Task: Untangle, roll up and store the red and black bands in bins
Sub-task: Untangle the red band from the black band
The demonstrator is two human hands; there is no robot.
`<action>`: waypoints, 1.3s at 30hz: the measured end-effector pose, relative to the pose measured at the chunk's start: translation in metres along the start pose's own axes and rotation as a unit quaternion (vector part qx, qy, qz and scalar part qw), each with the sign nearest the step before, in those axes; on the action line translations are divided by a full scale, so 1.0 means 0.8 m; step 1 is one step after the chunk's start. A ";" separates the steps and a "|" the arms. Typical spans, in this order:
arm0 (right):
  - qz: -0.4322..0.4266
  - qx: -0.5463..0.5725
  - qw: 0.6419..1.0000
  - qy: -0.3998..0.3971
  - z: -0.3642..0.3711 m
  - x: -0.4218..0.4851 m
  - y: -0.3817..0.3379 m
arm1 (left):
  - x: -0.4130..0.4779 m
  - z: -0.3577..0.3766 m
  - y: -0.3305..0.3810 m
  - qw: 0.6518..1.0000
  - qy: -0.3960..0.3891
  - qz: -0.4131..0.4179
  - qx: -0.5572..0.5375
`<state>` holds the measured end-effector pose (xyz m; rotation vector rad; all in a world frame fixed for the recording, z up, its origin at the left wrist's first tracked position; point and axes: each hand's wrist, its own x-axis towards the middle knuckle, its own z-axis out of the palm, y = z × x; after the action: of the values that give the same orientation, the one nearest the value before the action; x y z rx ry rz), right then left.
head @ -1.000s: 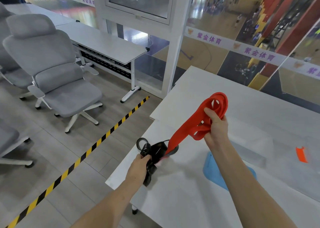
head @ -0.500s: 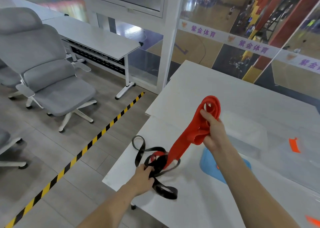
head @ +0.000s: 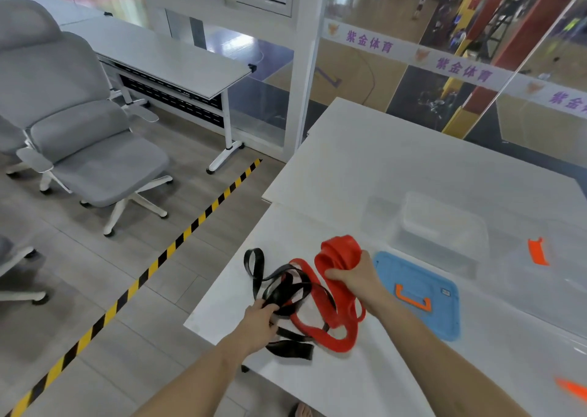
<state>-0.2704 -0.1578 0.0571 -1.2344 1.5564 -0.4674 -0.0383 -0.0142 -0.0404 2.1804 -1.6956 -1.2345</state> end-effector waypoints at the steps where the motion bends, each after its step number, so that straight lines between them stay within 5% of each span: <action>1: 0.013 -0.003 1.000 0.009 0.005 -0.007 0.009 | -0.002 0.002 0.000 1.000 -0.010 0.005 0.016; 6: 0.062 0.003 0.997 0.047 0.014 -0.028 0.050 | -0.007 0.018 -0.001 0.986 0.060 0.037 0.153; 13: 0.099 0.208 0.972 0.050 -0.026 -0.044 0.020 | 0.010 0.052 0.030 0.970 -0.038 0.149 0.191; 24: 0.133 0.392 0.910 0.020 -0.086 -0.073 -0.022 | 0.028 0.050 0.112 0.987 0.043 0.141 0.070; 29: 0.152 0.446 0.882 -0.010 -0.092 -0.071 -0.020 | 0.026 0.036 0.133 0.987 0.058 0.135 -0.069; 34: 0.008 0.347 0.936 0.059 -0.098 -0.064 -0.021 | 0.017 0.010 0.138 0.972 0.125 0.080 -0.182; 39: -0.077 0.114 0.983 0.124 -0.080 -0.070 -0.022 | 0.003 -0.041 0.143 0.965 0.086 0.077 -0.234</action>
<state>-0.3233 -0.1340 0.1219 -1.1561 1.5670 -0.9032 -0.1037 -0.0707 0.0420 1.7832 -1.3106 -1.2130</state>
